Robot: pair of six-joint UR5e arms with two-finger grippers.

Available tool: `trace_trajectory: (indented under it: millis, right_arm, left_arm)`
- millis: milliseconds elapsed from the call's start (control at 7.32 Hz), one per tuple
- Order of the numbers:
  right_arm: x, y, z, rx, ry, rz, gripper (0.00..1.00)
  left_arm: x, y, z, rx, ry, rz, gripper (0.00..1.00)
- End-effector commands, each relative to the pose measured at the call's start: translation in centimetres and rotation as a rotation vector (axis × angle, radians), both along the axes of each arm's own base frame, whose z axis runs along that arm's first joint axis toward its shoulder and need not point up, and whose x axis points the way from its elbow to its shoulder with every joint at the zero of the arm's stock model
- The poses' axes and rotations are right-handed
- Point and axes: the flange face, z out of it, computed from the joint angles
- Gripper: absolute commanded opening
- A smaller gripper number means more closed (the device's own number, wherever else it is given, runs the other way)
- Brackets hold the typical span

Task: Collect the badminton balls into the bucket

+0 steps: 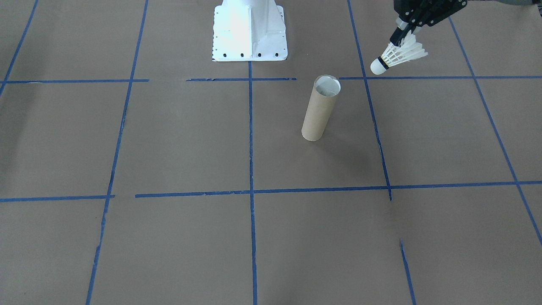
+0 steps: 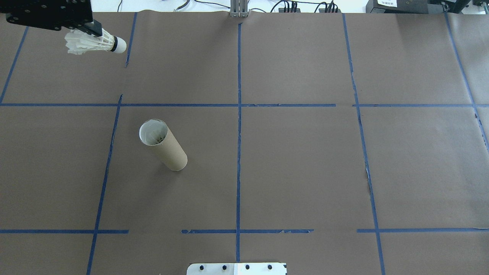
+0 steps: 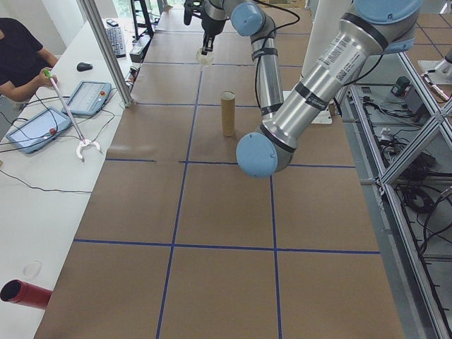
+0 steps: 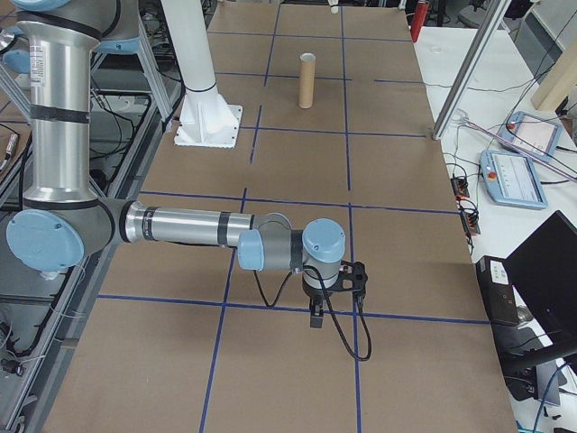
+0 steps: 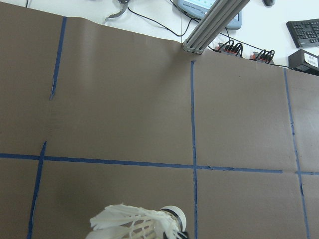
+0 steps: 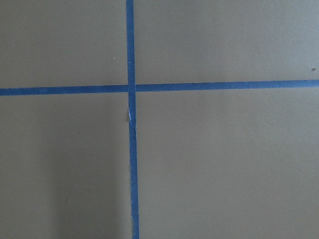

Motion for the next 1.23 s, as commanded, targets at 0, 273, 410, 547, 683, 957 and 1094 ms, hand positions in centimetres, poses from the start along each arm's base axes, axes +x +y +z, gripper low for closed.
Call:
trace_trajectory:
  millis: [0,273,410,547,683,957,1094]
  right_arm:
    - [0.0,0.0,0.0,0.0,0.0,0.0,1.0]
    - [0.0,0.0,0.0,0.0,0.0,0.0,1.0]
    - [0.0,0.0,0.0,0.0,0.0,0.0,1.0]
    - [0.0,0.0,0.0,0.0,0.0,0.0,1.0]
    - [0.0,0.0,0.0,0.0,0.0,0.0,1.0]
    - [0.0,0.0,0.0,0.0,0.0,0.0,1.0]
    - [0.0,0.0,0.0,0.0,0.0,0.0,1.0]
  left_arm:
    - [5.0,2.9,-1.2,0.012,-0.189,0.132,0.0]
    - [8.5,4.5,1.0,-0.048,-0.357,0.196,0.0]
    - [9.6,4.3,1.2,-0.075,-0.383,0.214,0.0]
    - [11.7,4.6,1.5,-0.092,-0.408,0.249,0.0]
    - [13.9,4.8,0.3,-0.1,-0.423,0.267,0.0]
    - [17.3,4.1,-2.3,-0.101,-0.546,0.265,0.0]
    - [17.6,4.2,-2.7,-0.1,-0.547,0.268,0.0]
